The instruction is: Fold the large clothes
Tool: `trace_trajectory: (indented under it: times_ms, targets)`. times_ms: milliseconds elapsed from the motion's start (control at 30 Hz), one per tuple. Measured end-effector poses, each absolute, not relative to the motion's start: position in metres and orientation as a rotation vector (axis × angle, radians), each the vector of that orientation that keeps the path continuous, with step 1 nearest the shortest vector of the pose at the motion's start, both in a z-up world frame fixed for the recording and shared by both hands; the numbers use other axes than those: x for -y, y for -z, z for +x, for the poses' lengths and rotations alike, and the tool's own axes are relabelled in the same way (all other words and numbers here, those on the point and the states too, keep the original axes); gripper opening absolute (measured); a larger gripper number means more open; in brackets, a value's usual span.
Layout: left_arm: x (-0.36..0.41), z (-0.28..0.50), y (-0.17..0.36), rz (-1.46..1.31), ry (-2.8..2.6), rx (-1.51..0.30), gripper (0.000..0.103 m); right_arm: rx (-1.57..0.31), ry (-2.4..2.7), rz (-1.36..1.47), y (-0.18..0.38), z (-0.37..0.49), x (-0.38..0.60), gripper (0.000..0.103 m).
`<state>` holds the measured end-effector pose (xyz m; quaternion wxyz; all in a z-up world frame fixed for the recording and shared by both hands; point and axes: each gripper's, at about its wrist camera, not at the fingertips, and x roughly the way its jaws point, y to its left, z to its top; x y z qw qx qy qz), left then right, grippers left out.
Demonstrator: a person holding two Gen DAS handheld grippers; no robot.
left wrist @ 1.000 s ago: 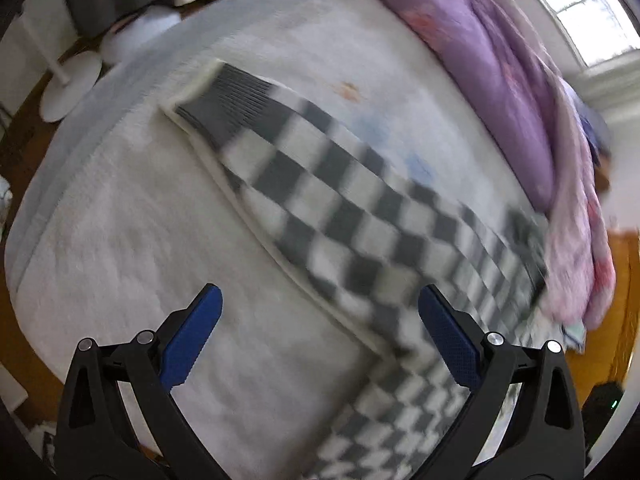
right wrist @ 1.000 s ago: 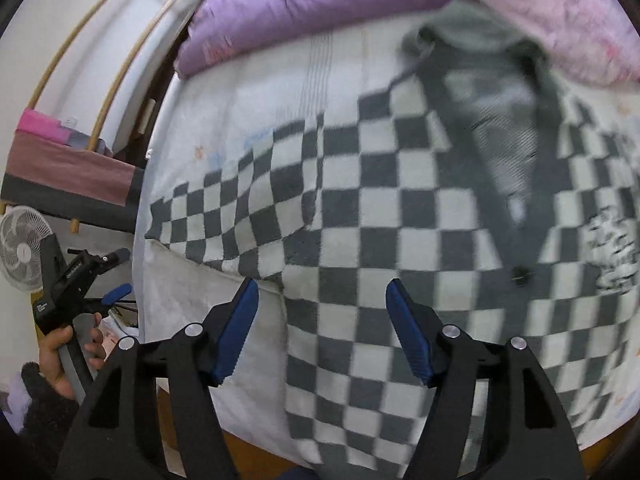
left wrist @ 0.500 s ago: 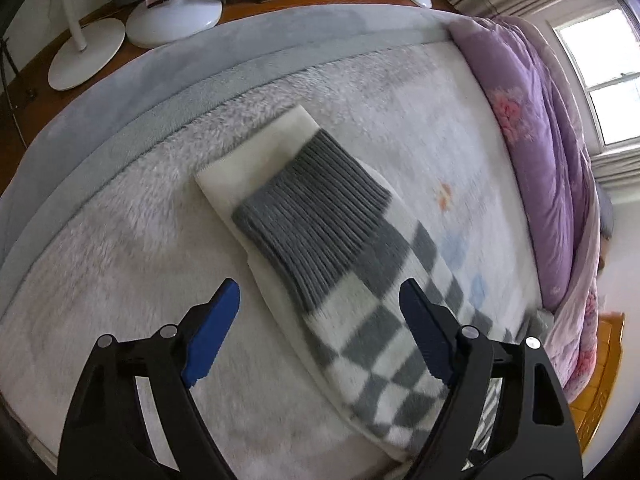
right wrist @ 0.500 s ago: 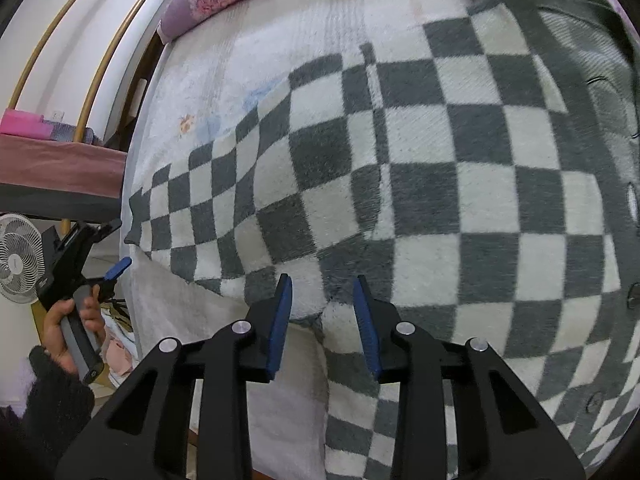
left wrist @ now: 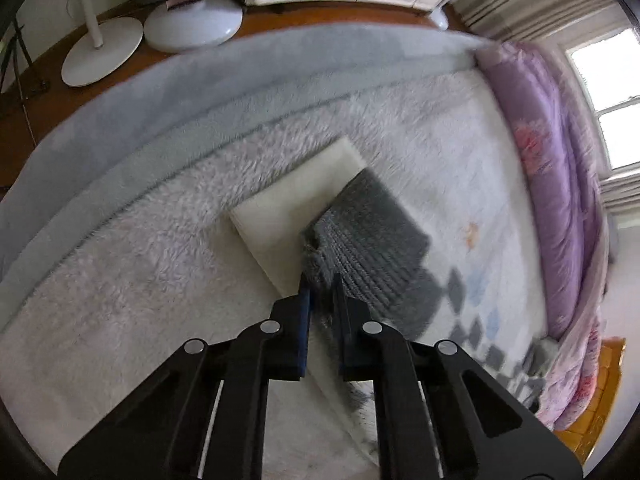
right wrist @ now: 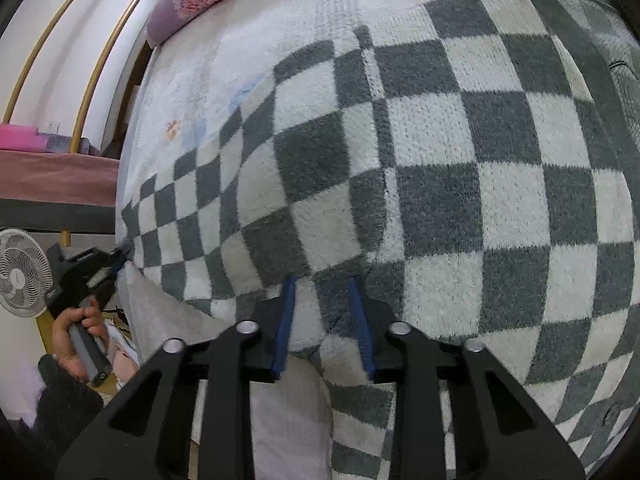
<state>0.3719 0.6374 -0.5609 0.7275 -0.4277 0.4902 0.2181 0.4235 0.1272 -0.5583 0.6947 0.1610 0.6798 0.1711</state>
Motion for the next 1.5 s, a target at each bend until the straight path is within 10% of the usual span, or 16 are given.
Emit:
trace_trajectory:
  times_ms: [433,800,1500]
  targets:
    - [-0.555,0.352,0.407,-0.729,-0.275,-0.828,0.009,-1.605,-0.362,0.238,0.626,0.427,-0.14,0.0]
    - [-0.318,0.389,0.307,-0.477,0.026,-0.704,0.009,-1.431,-0.443,0.463,0.545,0.411,0.007,0.0]
    - [0.121,0.481,0.539,-0.224,0.242,-1.168,0.009,-1.243,0.194,0.552,0.517,0.317,0.502,0.004]
